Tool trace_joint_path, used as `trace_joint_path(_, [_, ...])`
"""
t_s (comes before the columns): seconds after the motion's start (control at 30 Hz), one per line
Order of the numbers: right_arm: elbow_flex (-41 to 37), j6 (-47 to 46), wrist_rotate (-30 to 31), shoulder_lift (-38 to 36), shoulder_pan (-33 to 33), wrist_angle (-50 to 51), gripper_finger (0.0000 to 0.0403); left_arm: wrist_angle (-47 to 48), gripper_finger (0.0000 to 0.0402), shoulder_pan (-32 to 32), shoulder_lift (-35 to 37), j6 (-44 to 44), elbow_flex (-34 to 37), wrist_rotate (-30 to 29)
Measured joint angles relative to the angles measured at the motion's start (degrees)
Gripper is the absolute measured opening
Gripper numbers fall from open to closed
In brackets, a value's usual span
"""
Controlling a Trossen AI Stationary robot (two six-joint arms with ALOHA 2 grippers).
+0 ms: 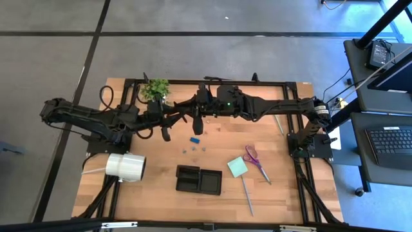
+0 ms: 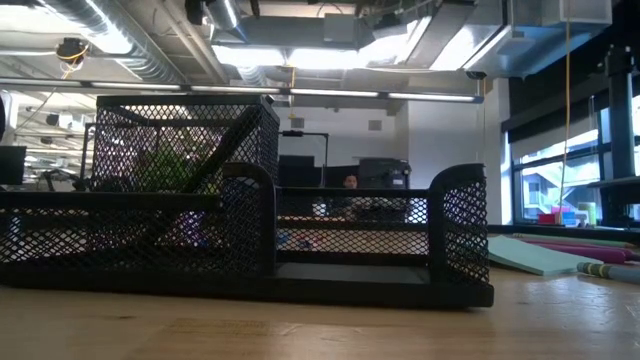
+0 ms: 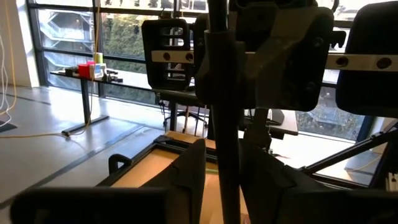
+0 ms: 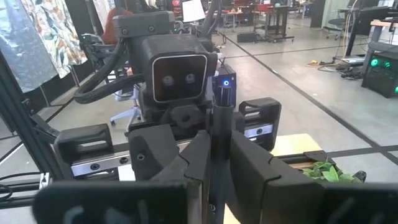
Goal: Pick and place office supplies into organizer
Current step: Put the pen into the desk organizer
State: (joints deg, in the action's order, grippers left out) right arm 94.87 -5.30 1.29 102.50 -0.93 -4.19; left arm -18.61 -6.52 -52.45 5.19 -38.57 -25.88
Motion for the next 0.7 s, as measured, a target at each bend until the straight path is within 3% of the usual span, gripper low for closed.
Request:
trace_joint_path(0.23, [0.0,-0.1,-0.2,0.0,0.1,0.0,0.0051,0.0,0.0031,0.0,0.0,0.0,0.0,0.1])
trace_joint_path(0.47, [0.1,-1.7,-0.1,0.0,0.1,0.9,0.0055,0.2,0.004,0.0,0.0,0.0,0.0,0.2])
trace_joint_path(0.7, [0.0,-1.9,-0.3,0.0,0.1,5.2,0.0137,0.0,0.0034,0.0,0.0,0.0,0.0,-0.1])
